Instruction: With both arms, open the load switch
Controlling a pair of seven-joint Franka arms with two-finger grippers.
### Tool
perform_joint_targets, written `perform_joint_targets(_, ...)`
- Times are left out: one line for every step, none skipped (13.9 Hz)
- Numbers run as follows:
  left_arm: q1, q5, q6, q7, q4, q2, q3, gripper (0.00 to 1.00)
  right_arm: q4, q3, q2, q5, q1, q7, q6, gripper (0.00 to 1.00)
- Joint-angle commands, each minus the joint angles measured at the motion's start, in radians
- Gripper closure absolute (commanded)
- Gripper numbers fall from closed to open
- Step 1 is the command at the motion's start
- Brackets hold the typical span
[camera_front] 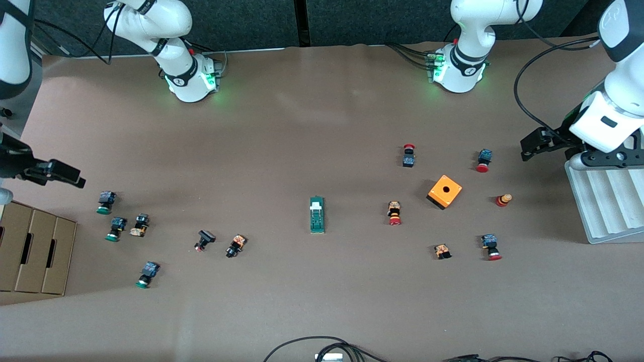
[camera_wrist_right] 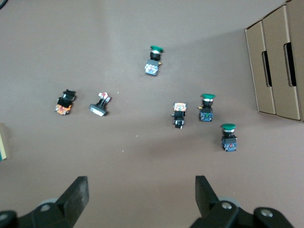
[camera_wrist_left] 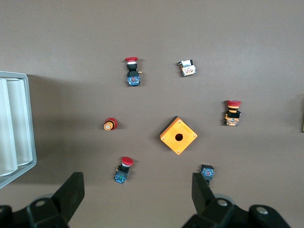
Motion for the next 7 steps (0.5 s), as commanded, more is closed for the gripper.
perform_joint_targets(-0.007, -0.016, 0.016, -0.005, -0.01, -0.007, 0.007, 0.0, 0.002, -0.001, -0.01, -0.018, 0.027, 0.005, -0.037, 0.0)
perform_joint_targets(-0.005, -0.016, 0.014, -0.004, -0.009, -0.009, 0.007, 0.0, 0.007, -0.001, -0.003, -0.03, 0.03, 0.005, -0.037, 0.0)
perform_joint_targets(-0.005, -0.016, 0.014, -0.004, -0.002, -0.01, 0.008, 0.0, 0.007, -0.001, -0.001, -0.032, 0.03, 0.005, -0.037, 0.0)
perform_joint_targets(-0.004, -0.016, 0.014, -0.002, 0.004, -0.009, 0.008, 0.0, 0.007, -0.001, 0.0, -0.032, 0.03, 0.005, -0.038, 0.0)
perform_joint_targets(-0.004, -0.016, 0.014, -0.004, 0.005, -0.007, 0.008, 0.0, 0.007, 0.001, 0.004, -0.032, 0.033, 0.005, -0.037, 0.0)
perform_joint_targets(-0.005, -0.016, 0.014, -0.004, 0.005, -0.007, 0.007, 0.0, 0.007, 0.001, 0.007, -0.032, 0.043, 0.007, -0.037, 0.0)
perform_joint_targets(-0.005, -0.016, 0.014, -0.002, 0.01, -0.013, 0.005, 0.0, 0.007, 0.001, 0.011, -0.024, 0.044, 0.005, -0.037, 0.0)
